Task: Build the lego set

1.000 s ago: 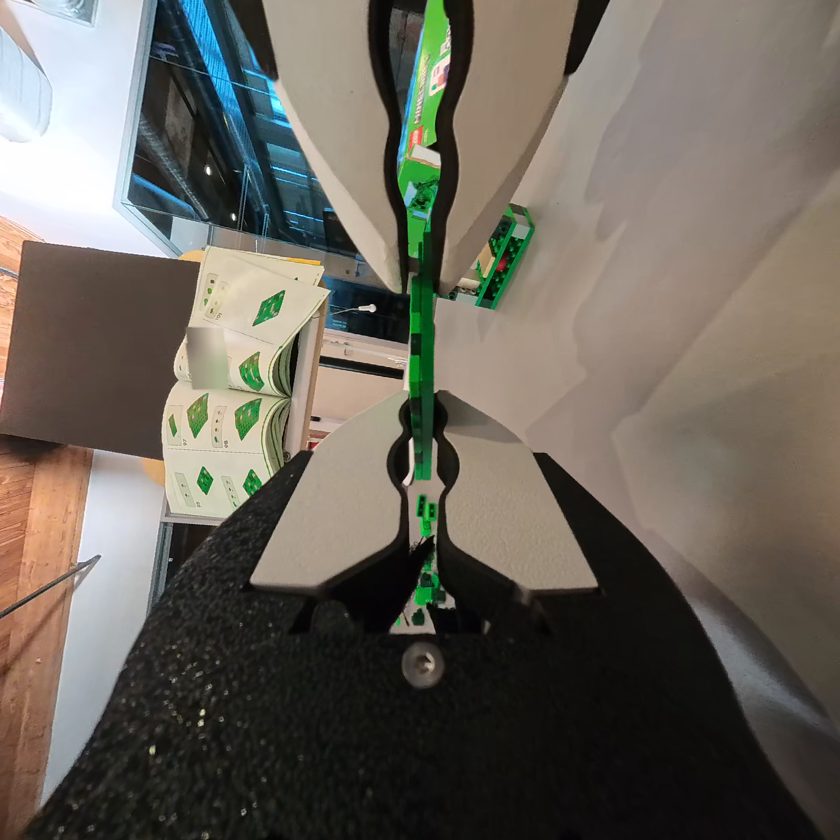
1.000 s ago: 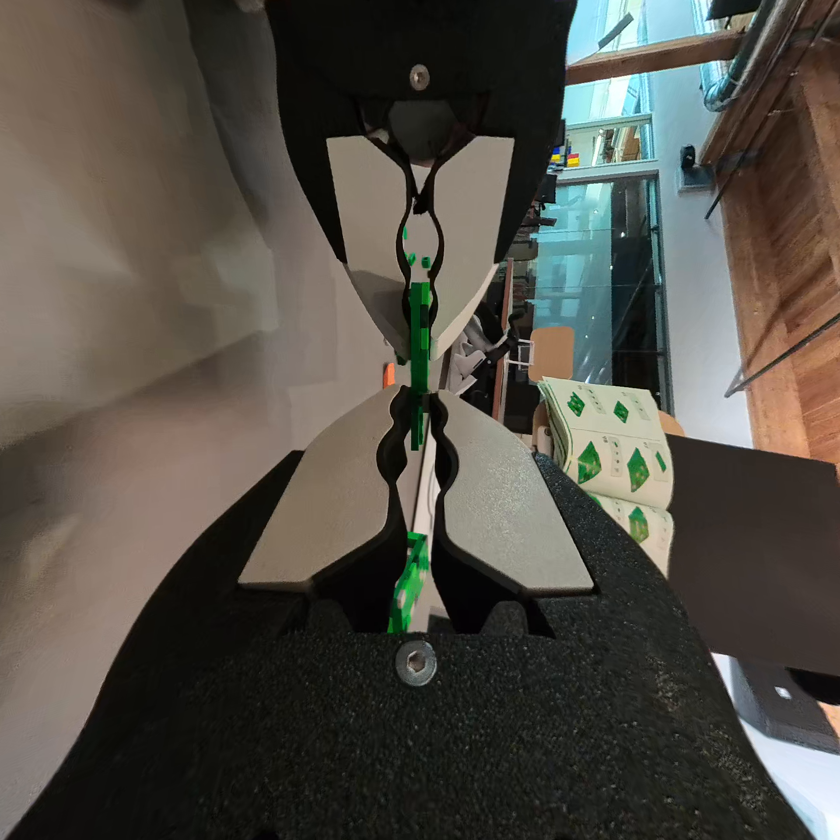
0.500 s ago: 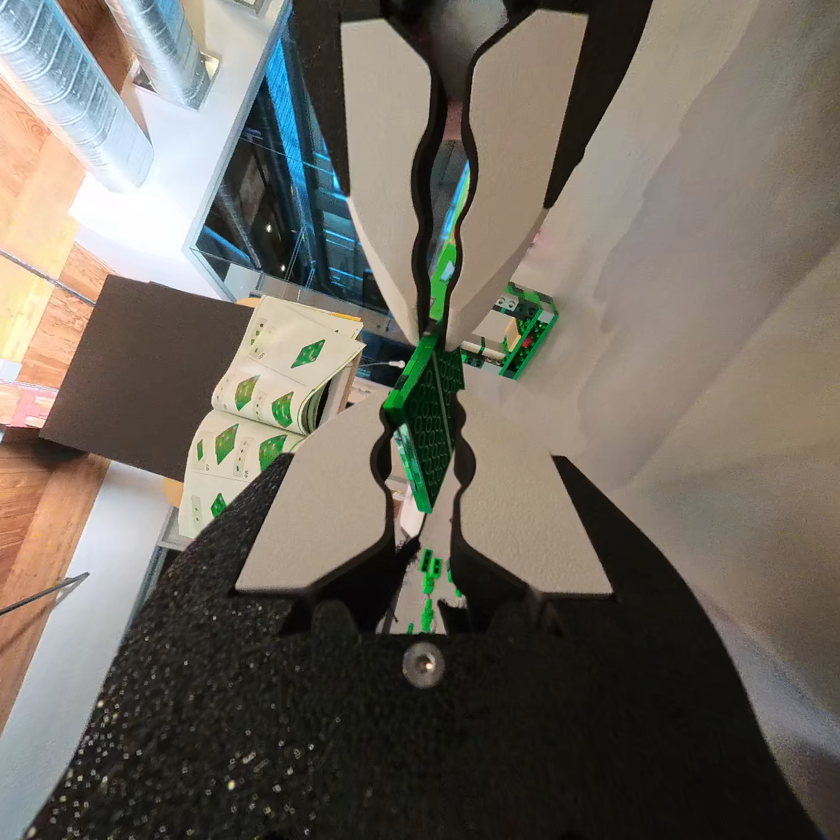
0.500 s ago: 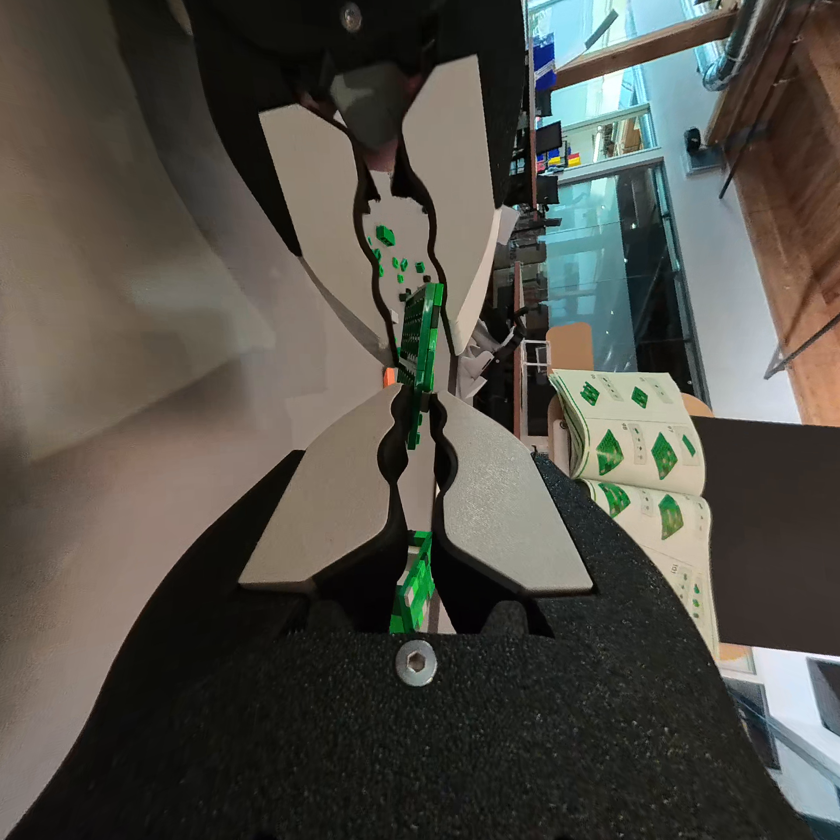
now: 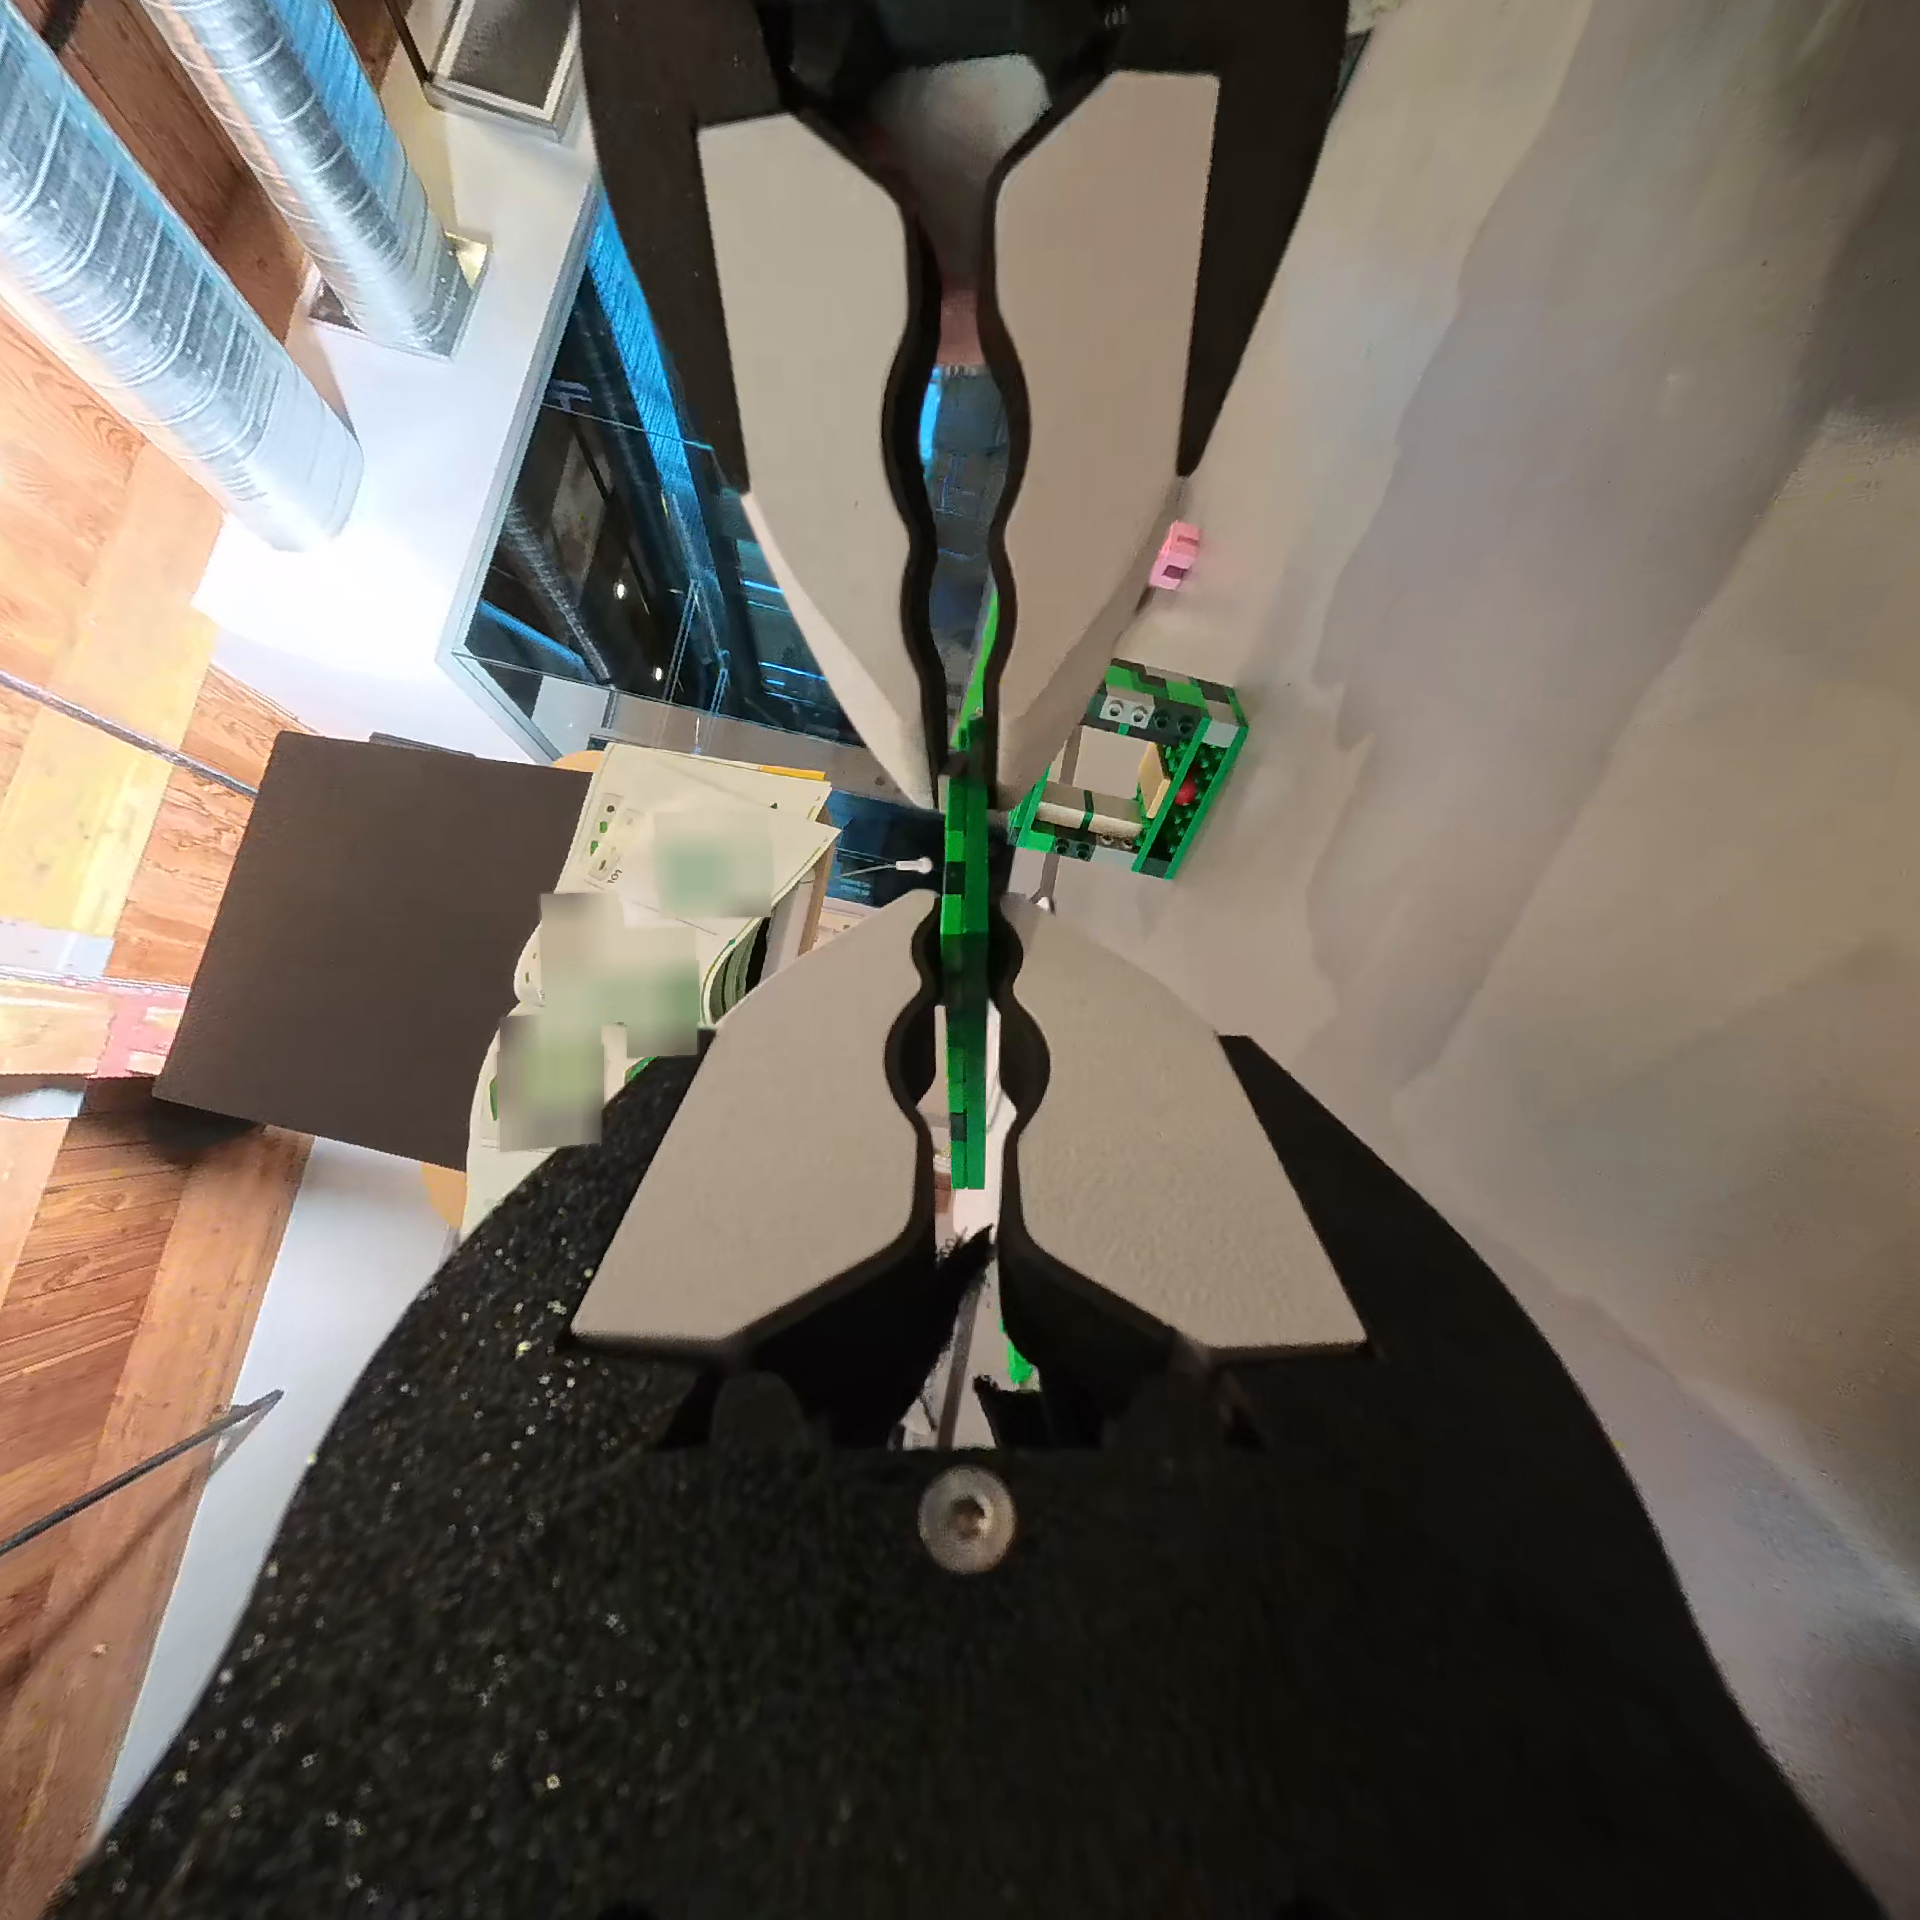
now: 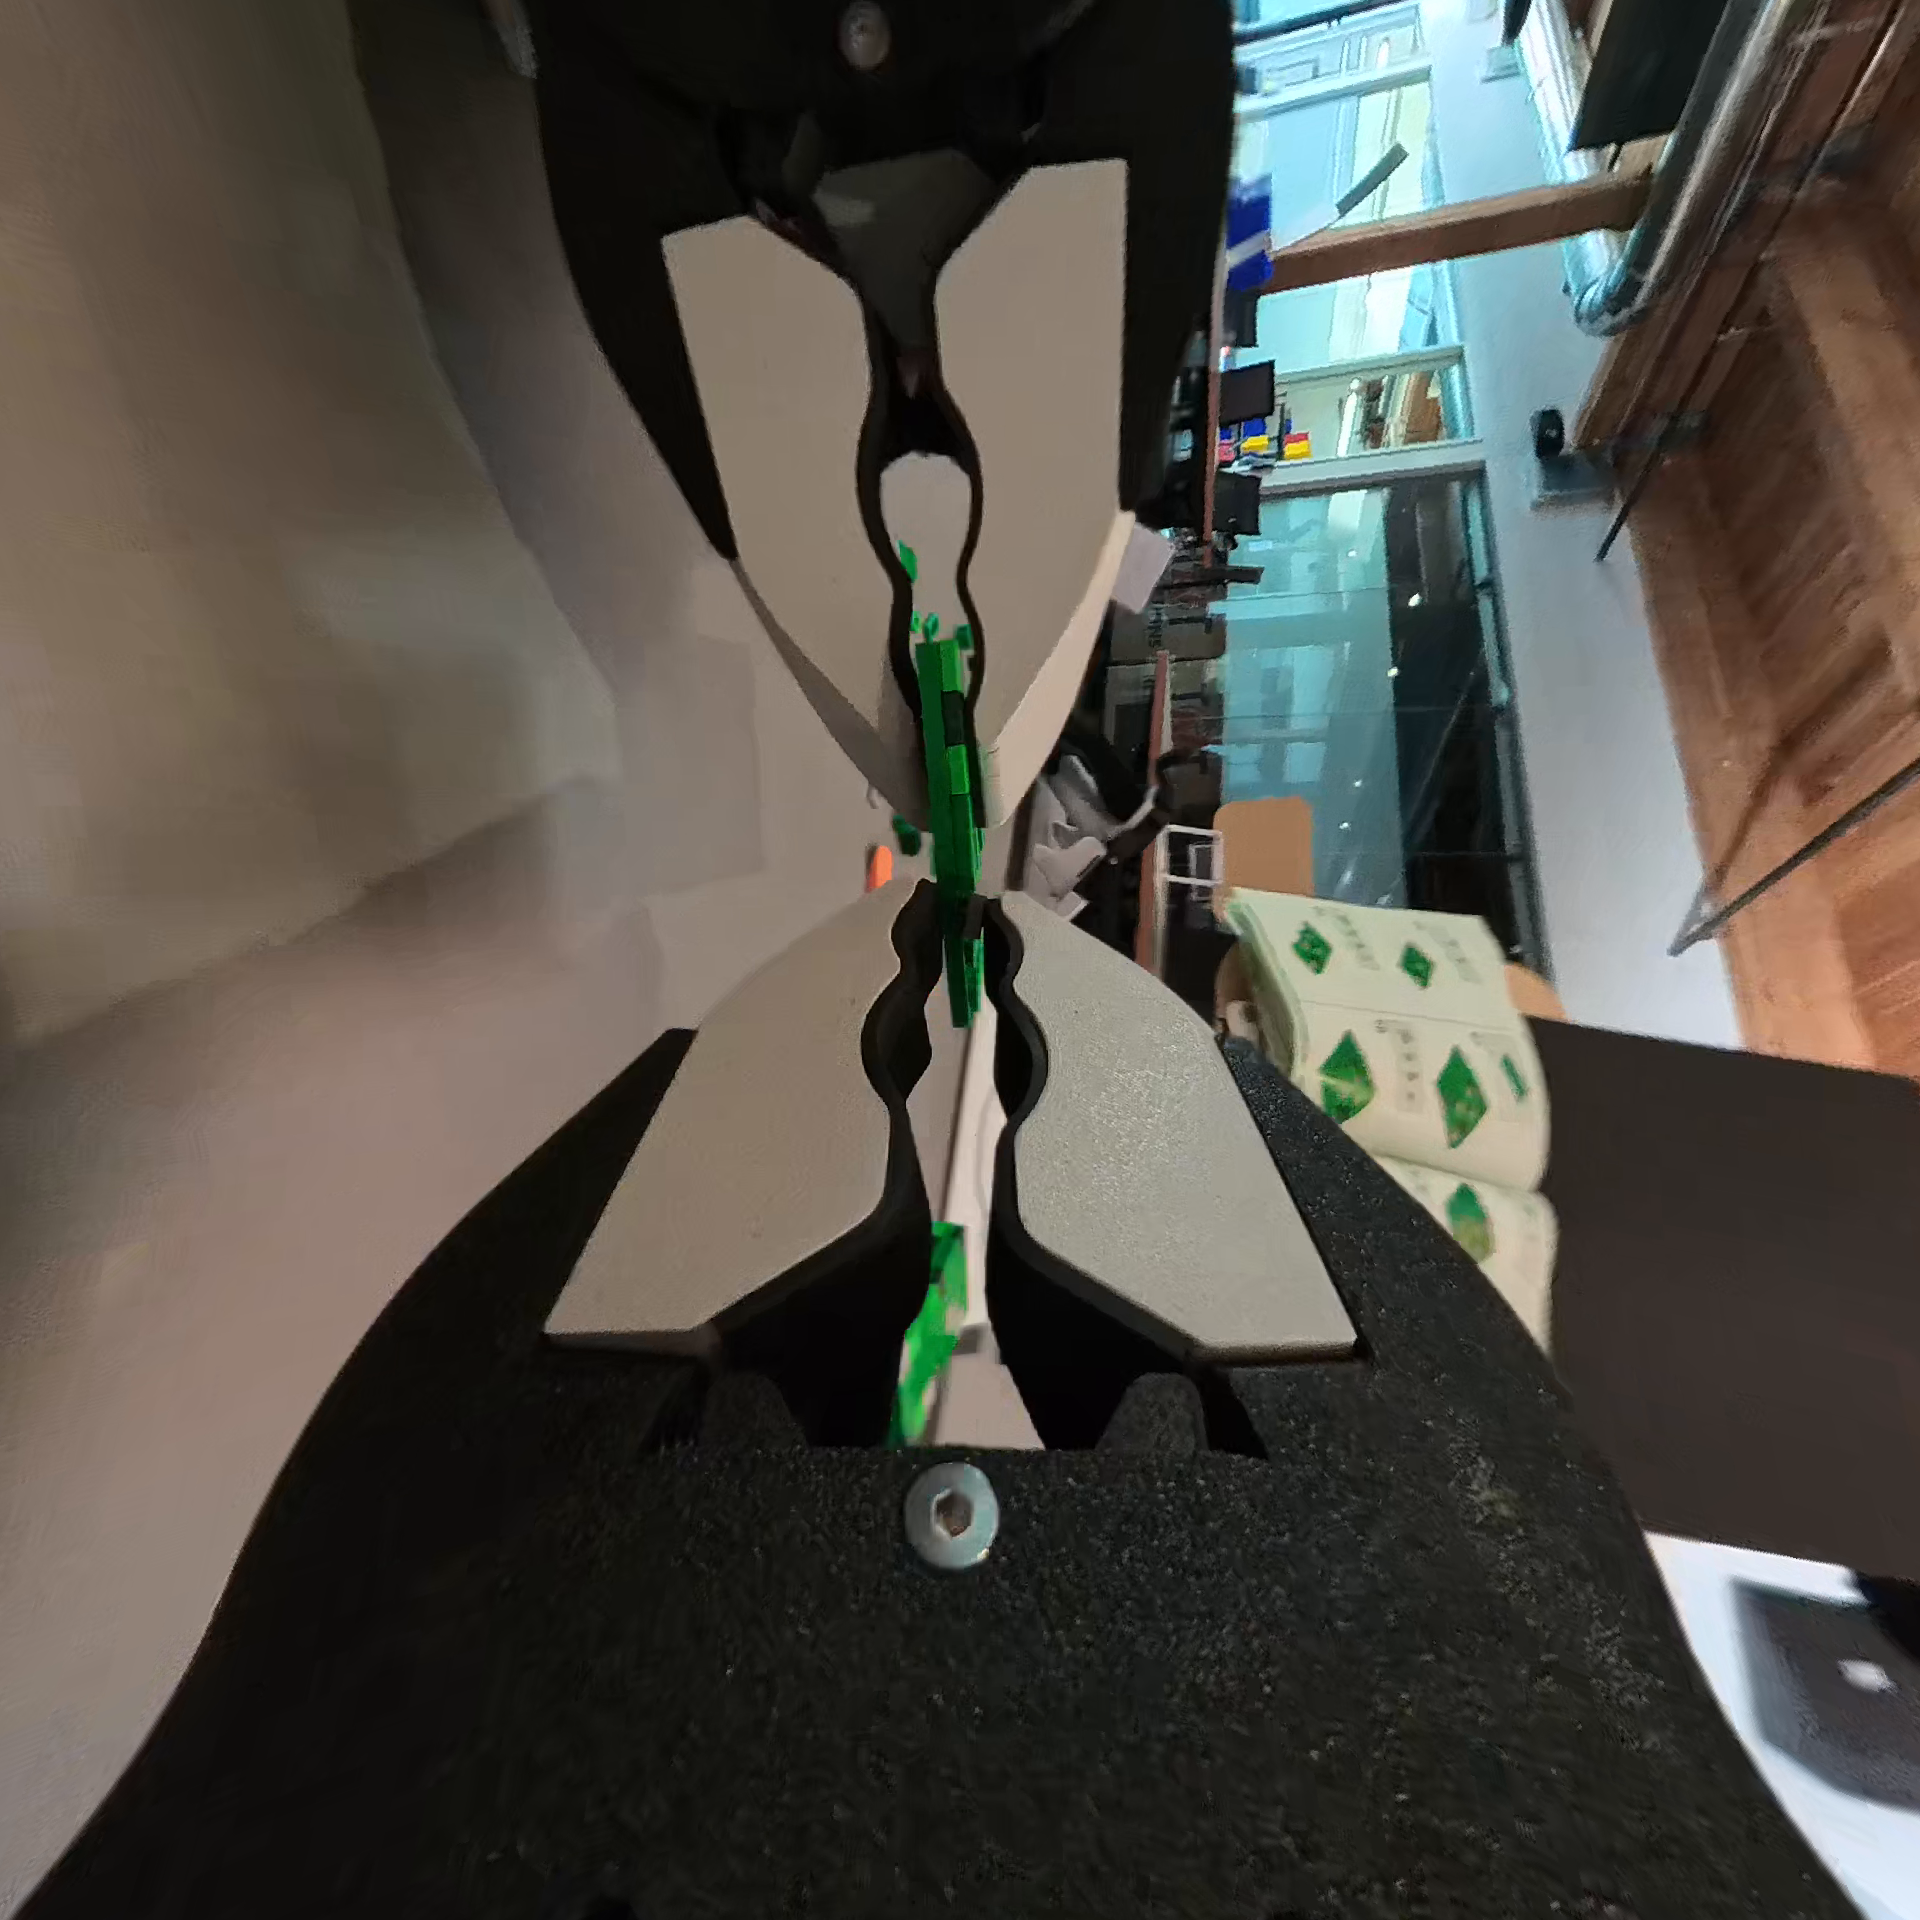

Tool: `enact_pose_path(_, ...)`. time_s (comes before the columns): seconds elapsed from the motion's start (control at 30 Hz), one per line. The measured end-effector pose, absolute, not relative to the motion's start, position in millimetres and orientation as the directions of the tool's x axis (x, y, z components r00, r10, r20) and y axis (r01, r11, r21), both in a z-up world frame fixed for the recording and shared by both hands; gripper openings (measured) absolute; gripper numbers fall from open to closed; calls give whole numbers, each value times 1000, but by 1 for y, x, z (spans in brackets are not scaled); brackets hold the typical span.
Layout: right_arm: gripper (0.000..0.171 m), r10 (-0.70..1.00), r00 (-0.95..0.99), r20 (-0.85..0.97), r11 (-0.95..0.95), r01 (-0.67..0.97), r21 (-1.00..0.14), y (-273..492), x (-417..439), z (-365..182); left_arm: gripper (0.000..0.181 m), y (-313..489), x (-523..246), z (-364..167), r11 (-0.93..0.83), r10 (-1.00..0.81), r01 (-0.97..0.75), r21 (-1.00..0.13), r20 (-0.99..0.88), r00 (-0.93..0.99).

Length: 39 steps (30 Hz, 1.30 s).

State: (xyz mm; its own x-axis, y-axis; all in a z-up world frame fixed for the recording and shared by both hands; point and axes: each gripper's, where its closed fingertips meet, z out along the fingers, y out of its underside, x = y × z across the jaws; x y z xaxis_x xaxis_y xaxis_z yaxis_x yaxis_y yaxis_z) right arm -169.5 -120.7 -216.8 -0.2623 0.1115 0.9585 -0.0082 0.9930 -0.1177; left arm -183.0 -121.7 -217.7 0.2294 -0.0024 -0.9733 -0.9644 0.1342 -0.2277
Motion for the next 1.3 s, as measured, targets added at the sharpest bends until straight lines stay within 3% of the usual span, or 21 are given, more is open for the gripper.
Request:
enact_pose_path(0.23,6,-202,-187,961,979,-51,195,-123,-165,-219,6,-123,-179,-222,156,-36,-959,-238,-971,235)
enact_pose_path(0.4,6,-148,-201,968,989,-36,144,-123,-166,-221,6,-123,-179,-224,153,-42,-960,-236,-972,232)
enact_pose_path(0.53,6,-3,-180,984,1000,-12,1,-118,-169,-216,12,-119,-193,-219,101,0,-954,-281,-959,283)
enact_pose_path(0.7,7,98,-170,981,995,-16,-102,-119,-170,-213,6,-120,-202,-219,55,35,-977,-206,-978,208)
enact_pose_path(0.77,25,164,-155,974,986,-7,-168,-115,-171,-209,6,-119,-206,-216,27,76,-986,-164,-983,166)
enact_pose_path(0.87,49,376,-125,918,925,-5,-380,-104,-166,-203,6,-121,-212,-215,16,79,-986,-166,-983,167)
enact_pose_path(0.97,50,599,-124,791,790,-64,-609,-103,-155,-206,6,-122,-222,-216,-4,72,-985,-174,-982,174)
enact_pose_path(1.03,48,684,-131,717,713,-88,-696,-103,-149,-214,6,-122,-229,-217,-14,66,-981,-193,-979,191)
enact_pose_path(1.3,42,823,-152,547,523,-168,-835,-100,-149,-206,6,-122,-236,-221,-35,61,-978,-204,-978,201)
